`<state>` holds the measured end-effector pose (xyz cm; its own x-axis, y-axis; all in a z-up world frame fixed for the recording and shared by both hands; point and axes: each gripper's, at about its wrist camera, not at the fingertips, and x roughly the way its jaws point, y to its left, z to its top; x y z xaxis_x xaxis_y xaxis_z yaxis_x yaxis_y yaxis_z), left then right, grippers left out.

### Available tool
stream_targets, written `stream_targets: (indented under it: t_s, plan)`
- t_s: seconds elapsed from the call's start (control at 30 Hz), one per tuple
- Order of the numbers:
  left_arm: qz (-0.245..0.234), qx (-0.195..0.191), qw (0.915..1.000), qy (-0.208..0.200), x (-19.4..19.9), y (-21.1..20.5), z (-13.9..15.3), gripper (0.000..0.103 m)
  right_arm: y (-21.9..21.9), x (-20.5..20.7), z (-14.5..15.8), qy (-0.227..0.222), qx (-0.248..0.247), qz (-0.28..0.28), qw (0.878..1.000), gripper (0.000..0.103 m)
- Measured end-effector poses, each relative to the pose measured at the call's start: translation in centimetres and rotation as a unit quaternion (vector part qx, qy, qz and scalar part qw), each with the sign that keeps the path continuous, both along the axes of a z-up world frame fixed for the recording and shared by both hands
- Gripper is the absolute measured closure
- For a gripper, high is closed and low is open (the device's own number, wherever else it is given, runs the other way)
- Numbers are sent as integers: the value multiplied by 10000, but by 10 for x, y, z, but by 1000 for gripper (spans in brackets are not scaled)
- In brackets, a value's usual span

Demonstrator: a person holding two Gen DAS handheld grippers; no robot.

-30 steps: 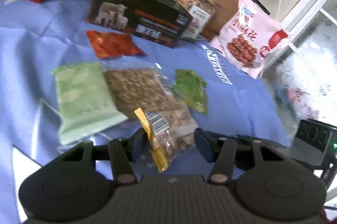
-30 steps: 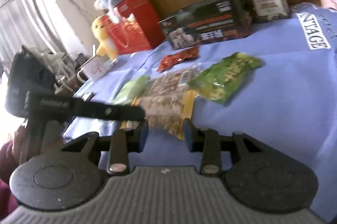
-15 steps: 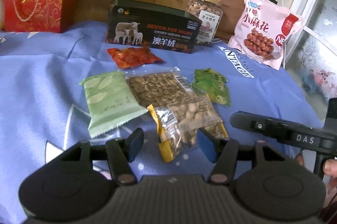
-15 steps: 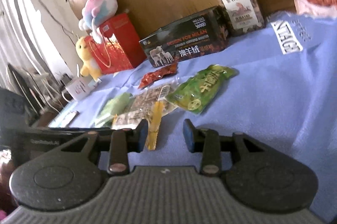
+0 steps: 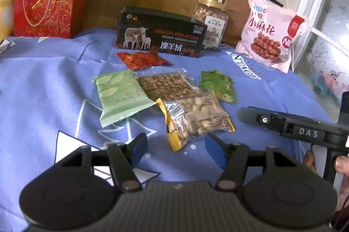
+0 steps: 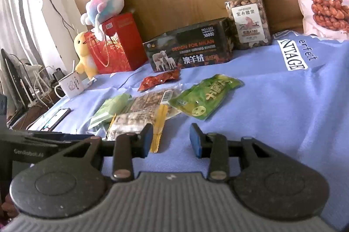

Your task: Organize snacks

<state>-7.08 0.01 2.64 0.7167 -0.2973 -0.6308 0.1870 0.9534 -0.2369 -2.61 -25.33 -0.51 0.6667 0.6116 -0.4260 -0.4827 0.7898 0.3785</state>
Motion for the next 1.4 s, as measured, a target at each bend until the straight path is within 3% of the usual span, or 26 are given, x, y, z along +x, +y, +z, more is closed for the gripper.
stream_targets:
  t_s: [0.23,0.8,0.87,0.93,1.23,1.4]
  plan:
    - [-110,242,9991,-334,-9,-2,-8,42,-1,0,0,3,21,-95,10000,62]
    - [-29,421,9987,-288,-9,-2,-7,38,3,-1,-1,64,-137,-345,9993,62]
    - [14,506,9983,-294,-10,-3,-7,34,2,-1,-1,55,-145,-390,9991,62]
    - [65,518,9982,-295,-11,-3,-7,22,1,0,-1,63,-147,-426,9990,62]
    - [271,677,9970,-255,-11,0,-5,21,3,0,-1,83,-171,-410,9990,58]
    - [417,799,9957,-191,-10,1,-7,12,2,1,-1,76,-152,-369,9992,56]
